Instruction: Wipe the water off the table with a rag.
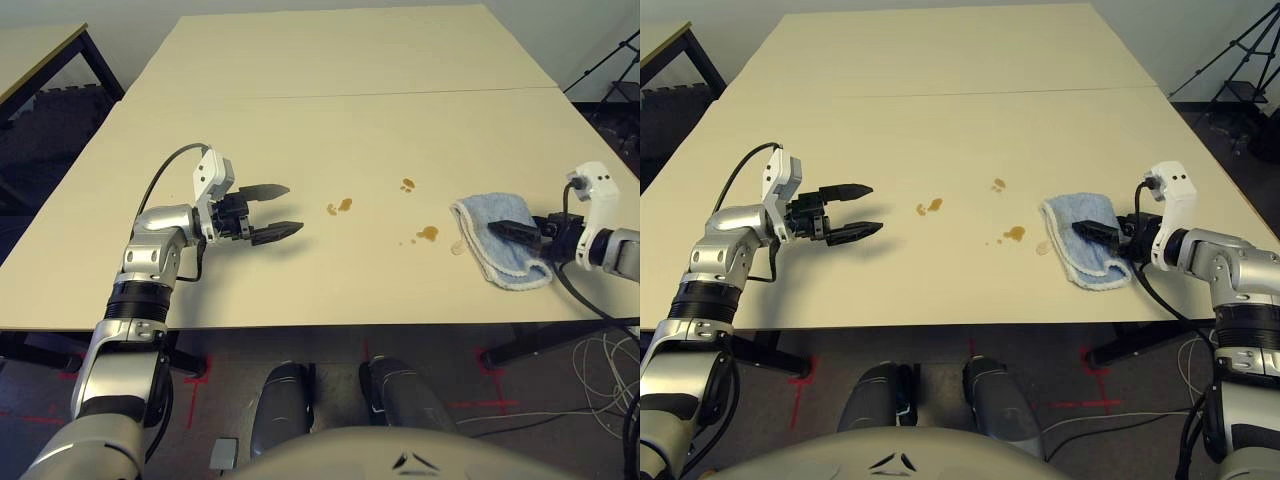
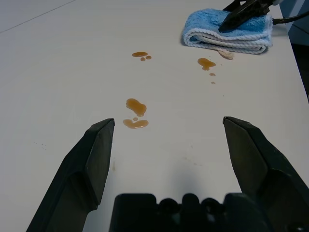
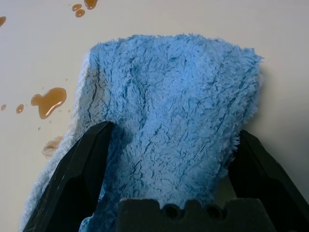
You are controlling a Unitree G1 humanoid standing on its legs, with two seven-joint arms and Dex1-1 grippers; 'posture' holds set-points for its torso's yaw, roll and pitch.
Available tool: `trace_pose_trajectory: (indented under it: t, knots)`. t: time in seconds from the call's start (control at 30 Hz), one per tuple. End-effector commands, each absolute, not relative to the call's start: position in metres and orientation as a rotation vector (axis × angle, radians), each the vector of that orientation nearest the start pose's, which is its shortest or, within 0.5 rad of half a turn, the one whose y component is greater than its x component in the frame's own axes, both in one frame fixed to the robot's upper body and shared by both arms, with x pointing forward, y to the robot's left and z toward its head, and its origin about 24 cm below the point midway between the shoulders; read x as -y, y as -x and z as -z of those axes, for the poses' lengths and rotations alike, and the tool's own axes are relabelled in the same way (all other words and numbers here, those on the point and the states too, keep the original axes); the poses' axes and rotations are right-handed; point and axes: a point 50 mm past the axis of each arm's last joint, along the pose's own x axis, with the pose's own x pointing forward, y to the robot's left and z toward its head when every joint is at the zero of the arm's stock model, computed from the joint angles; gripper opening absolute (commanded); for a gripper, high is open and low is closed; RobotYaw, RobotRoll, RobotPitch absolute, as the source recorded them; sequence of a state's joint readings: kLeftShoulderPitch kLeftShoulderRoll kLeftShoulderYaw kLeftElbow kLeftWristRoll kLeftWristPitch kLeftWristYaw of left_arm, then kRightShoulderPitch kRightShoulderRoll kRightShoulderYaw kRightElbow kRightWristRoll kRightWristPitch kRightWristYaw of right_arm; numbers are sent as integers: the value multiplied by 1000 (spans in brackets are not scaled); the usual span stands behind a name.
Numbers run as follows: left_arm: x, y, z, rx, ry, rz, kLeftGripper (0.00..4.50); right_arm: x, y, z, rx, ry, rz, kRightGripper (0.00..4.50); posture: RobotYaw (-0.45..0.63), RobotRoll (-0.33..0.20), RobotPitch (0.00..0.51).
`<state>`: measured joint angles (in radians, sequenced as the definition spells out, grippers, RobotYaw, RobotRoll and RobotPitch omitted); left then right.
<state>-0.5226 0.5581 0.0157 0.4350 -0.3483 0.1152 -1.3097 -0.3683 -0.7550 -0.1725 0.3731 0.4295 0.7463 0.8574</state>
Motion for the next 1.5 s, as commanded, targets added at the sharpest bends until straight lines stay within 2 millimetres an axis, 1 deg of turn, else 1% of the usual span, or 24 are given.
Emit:
trace_pose_trajectory:
  t: [0.03, 0.2, 0.27, 0.3, 0.4, 0.47, 0.53, 0.57, 0.63, 0.67, 0.8, 0.97, 1.27, 1.37, 1.5]
  knots:
    - [-213, -310, -119, -105, -182, 1200, 4500, 295, -280, -79, -632, -144, -503, 4457, -260, 0, 88]
    - [-213, -311, -120, -105, -186, 1203, 4500, 287, -276, -69, -658, -125, -518, 4457, -265, 0, 86]
    - [-213, -312, -120, -104, -188, 1204, 4500, 286, -275, -65, -668, -106, -514, 4072, -265, 0, 86]
    - [-213, -312, -120, -104, -188, 1204, 4500, 286, -275, -64, -672, -94, -510, 3838, -265, 0, 86]
    - [-213, -312, -120, -103, -190, 1205, 4500, 287, -275, -64, -666, -79, -497, 2748, -265, 0, 86]
    - [-213, -312, -121, -104, -190, 1205, 4500, 289, -278, -67, -647, -77, -484, 1955, -267, 0, 84]
    - [-214, -313, -121, -106, -191, 1204, 4500, 292, -280, -72, -623, -82, -468, 1297, -266, 0, 84]
    - [-214, -313, -121, -107, -192, 1203, 4500, 294, -281, -76, -602, -94, -459, 848, -264, 0, 85]
    - [-215, -312, -121, -109, -193, 1202, 4500, 297, -283, -82, -576, -110, -446, 202, -263, 0, 85]
    - [-215, -312, -120, -110, -194, 1201, 4500, 298, -283, -84, -569, -115, -441, 75, -262, 0, 84]
    - [-217, -312, -120, -110, -198, 1198, 4500, 297, -277, -84, -601, -104, -449, 75, -259, 0, 84]
    - [-217, -312, -120, -108, -199, 1195, 4500, 274, -269, -75, -637, -105, -496, 75, -261, 0, 85]
    - [-216, -312, -119, -110, -207, 1202, 4500, 220, -269, -65, -631, -118, -590, 75, -264, 0, 87]
    - [-215, -313, -119, -109, -208, 1203, 4500, 205, -269, -62, -637, -114, -622, 75, -264, 0, 87]
    - [-213, -312, -118, -109, -205, 1206, 4500, 173, -267, -54, -648, -117, -701, 75, -261, 0, 85]
